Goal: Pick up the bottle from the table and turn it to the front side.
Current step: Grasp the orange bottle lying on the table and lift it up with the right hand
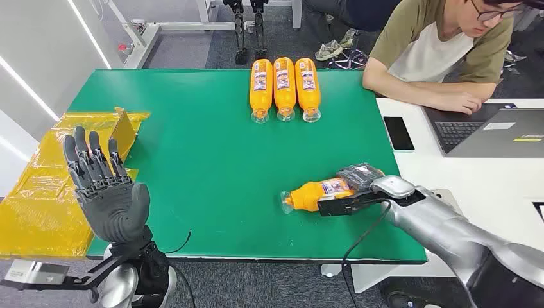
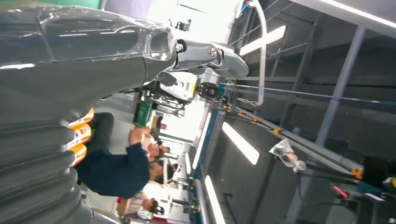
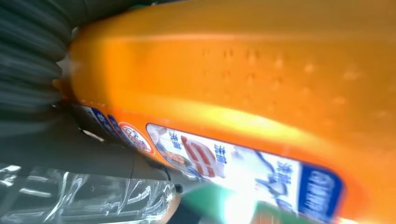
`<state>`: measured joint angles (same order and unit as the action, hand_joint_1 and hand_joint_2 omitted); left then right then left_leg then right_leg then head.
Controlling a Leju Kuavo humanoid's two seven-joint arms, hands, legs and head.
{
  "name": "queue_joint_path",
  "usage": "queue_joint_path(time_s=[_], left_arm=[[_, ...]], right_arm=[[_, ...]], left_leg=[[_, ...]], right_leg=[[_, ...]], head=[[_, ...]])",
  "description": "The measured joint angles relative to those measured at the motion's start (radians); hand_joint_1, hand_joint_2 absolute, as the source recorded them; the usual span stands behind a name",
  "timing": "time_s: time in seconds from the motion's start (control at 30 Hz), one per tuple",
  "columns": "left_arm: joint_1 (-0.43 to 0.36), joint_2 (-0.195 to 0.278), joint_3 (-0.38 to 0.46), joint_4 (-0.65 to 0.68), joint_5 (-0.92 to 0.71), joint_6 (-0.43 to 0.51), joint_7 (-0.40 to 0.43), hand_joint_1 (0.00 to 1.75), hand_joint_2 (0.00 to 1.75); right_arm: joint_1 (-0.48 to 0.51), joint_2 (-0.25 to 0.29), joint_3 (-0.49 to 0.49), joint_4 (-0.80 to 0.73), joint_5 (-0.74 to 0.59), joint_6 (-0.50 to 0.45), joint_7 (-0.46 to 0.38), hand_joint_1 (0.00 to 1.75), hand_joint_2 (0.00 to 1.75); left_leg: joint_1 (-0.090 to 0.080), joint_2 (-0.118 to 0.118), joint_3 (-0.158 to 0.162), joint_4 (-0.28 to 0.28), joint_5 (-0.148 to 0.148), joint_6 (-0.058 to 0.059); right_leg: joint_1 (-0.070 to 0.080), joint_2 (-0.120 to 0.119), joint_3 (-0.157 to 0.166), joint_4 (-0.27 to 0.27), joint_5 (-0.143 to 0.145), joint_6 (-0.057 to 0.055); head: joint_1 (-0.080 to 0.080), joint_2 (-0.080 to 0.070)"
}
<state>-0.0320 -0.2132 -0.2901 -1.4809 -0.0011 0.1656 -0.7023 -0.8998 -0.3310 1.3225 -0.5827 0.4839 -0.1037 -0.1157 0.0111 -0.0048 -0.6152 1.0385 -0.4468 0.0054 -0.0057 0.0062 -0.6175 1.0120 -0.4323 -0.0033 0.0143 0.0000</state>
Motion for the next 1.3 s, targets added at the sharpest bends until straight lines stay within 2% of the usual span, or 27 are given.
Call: queue_joint_path(time_s=[0.07, 0.13, 0.2, 0.43, 0.7, 0.77, 0.9, 0.97, 1.03, 1.17, 1.3], left_arm=[[0.003, 0.000, 0.001, 0.002, -0.005, 0.003, 0.000, 0.00, 1.75], [0.009, 0.000, 0.003, 0.005, -0.014, 0.007, 0.000, 0.00, 1.75], [0.012, 0.000, 0.003, 0.008, -0.017, 0.009, 0.000, 0.00, 1.75], [0.017, 0.000, 0.003, 0.011, -0.018, 0.014, 0.000, 0.00, 1.75], [0.018, 0.000, 0.003, 0.012, -0.019, 0.016, 0.000, 0.00, 1.75], [0.018, 0.000, 0.003, 0.013, -0.020, 0.020, 0.006, 0.00, 1.75], [0.017, -0.001, -0.004, 0.027, -0.023, 0.010, 0.053, 0.00, 1.75], [0.013, -0.001, -0.017, 0.039, -0.022, -0.008, 0.083, 0.00, 1.75], [0.007, 0.000, -0.035, 0.057, -0.022, -0.026, 0.108, 0.00, 1.75], [-0.005, -0.001, -0.073, 0.090, -0.050, -0.069, 0.144, 0.00, 1.75], [-0.025, -0.002, -0.128, 0.127, -0.194, -0.242, 0.191, 0.00, 1.75]], right_arm=[[0.032, 0.019, -0.042, -0.012, -0.002, -0.077, -0.014, 1.75, 1.75], [0.099, 0.057, -0.137, -0.048, 0.002, -0.208, -0.034, 1.75, 1.75], [0.156, 0.092, -0.225, -0.092, 0.018, -0.273, -0.038, 1.75, 1.75], [0.243, 0.138, -0.405, -0.170, 0.060, -0.262, -0.050, 1.75, 1.75], [0.274, 0.151, -0.474, -0.199, 0.046, -0.278, -0.075, 1.75, 1.75], [0.304, 0.164, -0.511, -0.227, -0.022, -0.337, -0.142, 1.75, 1.75], [0.447, 0.225, -0.637, -0.379, -0.295, -0.489, -0.322, 1.75, 1.75], [0.536, 0.257, -0.679, -0.475, -0.382, -0.542, -0.378, 1.75, 1.75], [0.614, 0.288, -0.701, -0.562, -0.405, -0.562, -0.402, 1.75, 1.75], [0.708, 0.349, -0.713, -0.683, -0.347, -0.562, -0.359, 1.75, 1.75], [0.764, 0.386, -0.725, -0.771, -0.185, -0.482, -0.260, 1.75, 1.75]], left_leg=[[0.000, 0.000, 0.000, 0.000, 0.000, 0.000], [0.000, 0.000, 0.000, -0.001, 0.000, 0.000], [0.000, -0.001, -0.001, -0.001, 0.000, -0.001], [0.000, -0.006, -0.004, -0.002, 0.000, 0.000], [-0.001, -0.006, -0.004, -0.001, -0.002, 0.000], [-0.001, -0.006, -0.004, -0.001, -0.002, -0.001], [0.000, -0.006, -0.003, -0.002, -0.004, -0.003], [0.000, -0.007, -0.003, -0.002, -0.005, -0.004], [0.000, -0.006, -0.003, -0.002, -0.006, -0.005], [0.000, -0.002, -0.002, -0.002, -0.008, -0.006], [0.000, -0.003, -0.003, -0.002, -0.008, -0.006]], right_leg=[[0.000, 0.000, 0.000, 0.000, 0.000, 0.000], [0.000, 0.000, -0.001, 0.000, 0.000, -0.001], [0.000, -0.001, -0.002, 0.000, -0.001, -0.001], [-0.001, -0.005, -0.003, 0.001, -0.005, -0.001], [-0.001, -0.004, -0.003, 0.000, -0.005, -0.001], [0.000, -0.004, -0.003, 0.000, -0.005, -0.001], [0.000, -0.005, -0.003, 0.000, -0.008, -0.002], [0.000, -0.005, -0.004, 0.000, -0.009, -0.002], [0.000, -0.004, -0.004, 0.000, -0.010, -0.003], [0.000, 0.000, -0.005, 0.000, -0.010, -0.004], [0.000, -0.002, -0.005, 0.000, -0.011, -0.003]], head=[[0.000, 0.000], [0.000, 0.000], [0.000, 0.000], [0.000, 0.000], [0.000, 0.000], [0.000, 0.000], [0.000, 0.000], [0.000, 0.000], [0.000, 0.000], [0.000, 0.000], [0.000, 0.000]])
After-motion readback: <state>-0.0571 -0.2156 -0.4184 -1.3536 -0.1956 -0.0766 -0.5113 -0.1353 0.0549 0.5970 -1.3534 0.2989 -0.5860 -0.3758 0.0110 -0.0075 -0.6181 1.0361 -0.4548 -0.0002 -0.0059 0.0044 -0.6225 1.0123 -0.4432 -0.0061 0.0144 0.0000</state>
